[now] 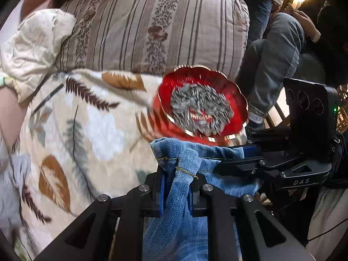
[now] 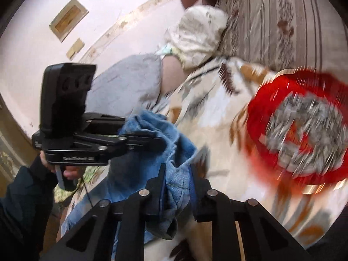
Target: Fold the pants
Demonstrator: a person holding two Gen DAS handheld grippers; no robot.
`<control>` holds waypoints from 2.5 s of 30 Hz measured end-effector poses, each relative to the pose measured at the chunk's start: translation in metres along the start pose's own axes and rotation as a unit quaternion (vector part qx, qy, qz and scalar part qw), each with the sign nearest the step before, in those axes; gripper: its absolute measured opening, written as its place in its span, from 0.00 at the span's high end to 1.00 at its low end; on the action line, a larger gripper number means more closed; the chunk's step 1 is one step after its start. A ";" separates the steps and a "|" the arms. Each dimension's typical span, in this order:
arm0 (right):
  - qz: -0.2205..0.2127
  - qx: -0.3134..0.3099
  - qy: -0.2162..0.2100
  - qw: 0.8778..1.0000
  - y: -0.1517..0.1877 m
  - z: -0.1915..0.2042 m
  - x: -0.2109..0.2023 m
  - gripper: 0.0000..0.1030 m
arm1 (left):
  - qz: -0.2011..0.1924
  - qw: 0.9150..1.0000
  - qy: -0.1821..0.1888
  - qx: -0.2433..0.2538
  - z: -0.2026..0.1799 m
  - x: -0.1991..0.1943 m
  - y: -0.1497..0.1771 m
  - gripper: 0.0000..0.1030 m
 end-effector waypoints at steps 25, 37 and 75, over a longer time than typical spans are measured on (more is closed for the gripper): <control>0.003 -0.163 -0.040 0.986 0.050 0.111 -0.013 0.81 | -0.043 0.988 -0.051 -0.143 -0.027 -0.106 0.112 0.80; 0.162 -0.174 -0.032 0.971 0.163 0.142 0.087 0.81 | -0.016 0.942 -0.078 -0.326 -0.026 -0.070 0.279 0.77; 0.226 -0.549 -0.113 0.797 0.076 0.189 0.045 0.10 | -0.144 0.785 -0.258 -0.545 -0.188 -0.134 0.258 0.00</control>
Point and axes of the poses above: each gripper's, at about its wrist camera, not at the fingertips, and x roughly the way its jaws point, z to its left, y to its underside, the point moved 2 cm from there along x, roughly the way its jaws point, and after that the axes turned 15 degrees about x, right-handed, at the moved point
